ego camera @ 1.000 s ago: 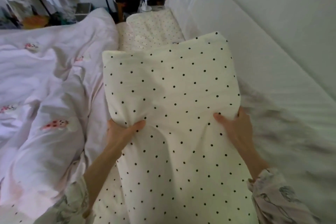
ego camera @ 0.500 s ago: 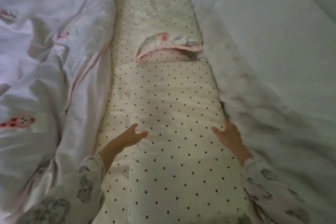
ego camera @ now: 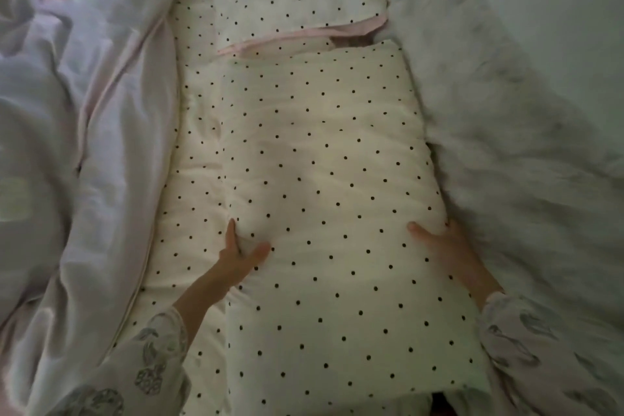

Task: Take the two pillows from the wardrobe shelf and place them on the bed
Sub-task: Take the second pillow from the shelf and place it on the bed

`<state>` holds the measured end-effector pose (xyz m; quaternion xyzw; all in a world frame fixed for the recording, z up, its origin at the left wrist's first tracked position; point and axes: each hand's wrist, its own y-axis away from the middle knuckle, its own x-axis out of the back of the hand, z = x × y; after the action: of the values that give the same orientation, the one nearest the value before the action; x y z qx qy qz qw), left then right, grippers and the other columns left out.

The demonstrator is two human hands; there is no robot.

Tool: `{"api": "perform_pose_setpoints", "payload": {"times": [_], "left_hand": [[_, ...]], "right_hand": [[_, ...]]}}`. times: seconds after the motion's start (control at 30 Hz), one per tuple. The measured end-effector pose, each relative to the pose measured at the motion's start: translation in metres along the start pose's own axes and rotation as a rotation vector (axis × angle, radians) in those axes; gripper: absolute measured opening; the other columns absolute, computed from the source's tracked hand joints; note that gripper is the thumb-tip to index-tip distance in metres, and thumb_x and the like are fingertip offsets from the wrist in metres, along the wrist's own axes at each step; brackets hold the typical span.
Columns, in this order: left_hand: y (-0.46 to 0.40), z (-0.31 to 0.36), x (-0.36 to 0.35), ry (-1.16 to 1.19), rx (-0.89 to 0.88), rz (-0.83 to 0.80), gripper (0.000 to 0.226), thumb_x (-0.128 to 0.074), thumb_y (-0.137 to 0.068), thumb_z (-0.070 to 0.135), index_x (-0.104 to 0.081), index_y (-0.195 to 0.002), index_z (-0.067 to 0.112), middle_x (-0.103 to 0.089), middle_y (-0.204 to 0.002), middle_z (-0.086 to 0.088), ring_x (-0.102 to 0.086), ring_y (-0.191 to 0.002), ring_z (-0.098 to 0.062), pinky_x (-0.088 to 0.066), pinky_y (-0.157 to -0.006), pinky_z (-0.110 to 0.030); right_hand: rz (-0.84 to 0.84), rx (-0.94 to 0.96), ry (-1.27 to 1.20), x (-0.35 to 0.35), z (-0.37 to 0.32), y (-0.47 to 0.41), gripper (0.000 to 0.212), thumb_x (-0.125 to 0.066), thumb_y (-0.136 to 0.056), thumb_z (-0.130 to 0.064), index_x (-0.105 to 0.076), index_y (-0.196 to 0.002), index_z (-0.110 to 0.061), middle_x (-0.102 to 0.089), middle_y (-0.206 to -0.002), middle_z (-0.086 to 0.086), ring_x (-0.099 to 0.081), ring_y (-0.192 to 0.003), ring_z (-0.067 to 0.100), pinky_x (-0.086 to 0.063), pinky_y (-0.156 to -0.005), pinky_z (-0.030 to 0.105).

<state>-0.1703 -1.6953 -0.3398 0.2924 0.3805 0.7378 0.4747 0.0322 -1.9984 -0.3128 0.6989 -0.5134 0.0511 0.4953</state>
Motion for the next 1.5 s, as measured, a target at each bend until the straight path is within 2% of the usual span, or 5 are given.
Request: {"api": "perform_pose_setpoints", "payload": {"times": [0.43, 0.7, 0.83, 1.23, 1.5], "left_hand": [[0.044, 0.046, -0.027, 0.198, -0.265, 0.219, 0.092, -0.073, -0.053, 0.055, -0.028, -0.133, 0.045, -0.044, -0.133, -0.003, -0.049, -0.117, -0.029, -0.048, -0.094, -0.053], [0.029, 0.021, -0.020, -0.081, -0.250, 0.245, 0.091, -0.066, -0.067, 0.054, -0.017, -0.142, 0.042, -0.040, -0.137, -0.009, -0.043, -0.124, -0.034, -0.042, -0.100, -0.055], [0.014, 0.003, -0.005, -0.200, -0.177, 0.080, 0.102, -0.070, -0.072, 0.051, -0.002, -0.147, 0.034, -0.029, -0.148, -0.011, -0.039, -0.129, -0.033, -0.040, -0.104, -0.052], [0.036, -0.038, -0.028, -0.054, -0.106, 0.043, 0.134, -0.079, -0.039, 0.069, 0.012, -0.135, 0.056, -0.034, -0.135, 0.008, -0.048, -0.115, -0.020, -0.049, -0.090, -0.040], [0.030, -0.041, -0.034, -0.197, -0.077, 0.109, 0.134, -0.078, -0.048, 0.063, 0.016, -0.141, 0.041, -0.025, -0.150, -0.009, -0.036, -0.132, -0.032, -0.038, -0.105, -0.051]], "right_hand": [[0.192, 0.349, -0.011, 0.030, -0.071, 0.030, 0.073, -0.074, -0.071, -0.033, -0.040, -0.133, -0.017, -0.052, -0.132, 0.004, -0.051, -0.117, 0.025, -0.042, -0.094, 0.038], [0.116, 0.255, 0.015, 0.028, -0.040, 0.027, 0.071, -0.072, -0.071, -0.042, -0.042, -0.130, -0.017, -0.053, -0.123, 0.000, -0.054, -0.115, 0.026, -0.048, -0.088, 0.040], [0.087, 0.199, 0.393, -0.004, 0.024, 0.028, 0.081, -0.059, -0.083, -0.047, -0.019, -0.146, -0.017, -0.025, -0.152, 0.012, -0.027, -0.138, 0.029, -0.021, -0.113, 0.044], [0.161, 0.089, 0.044, 0.011, 0.066, 0.034, 0.100, -0.064, -0.059, -0.071, -0.029, -0.141, -0.025, -0.043, -0.144, 0.001, -0.043, -0.129, 0.025, -0.036, -0.106, 0.044], [0.221, 0.162, 0.224, -0.001, 0.069, 0.040, 0.078, -0.050, -0.087, -0.047, -0.015, -0.148, -0.016, -0.026, -0.154, 0.011, -0.028, -0.139, 0.031, -0.024, -0.113, 0.048]]}}
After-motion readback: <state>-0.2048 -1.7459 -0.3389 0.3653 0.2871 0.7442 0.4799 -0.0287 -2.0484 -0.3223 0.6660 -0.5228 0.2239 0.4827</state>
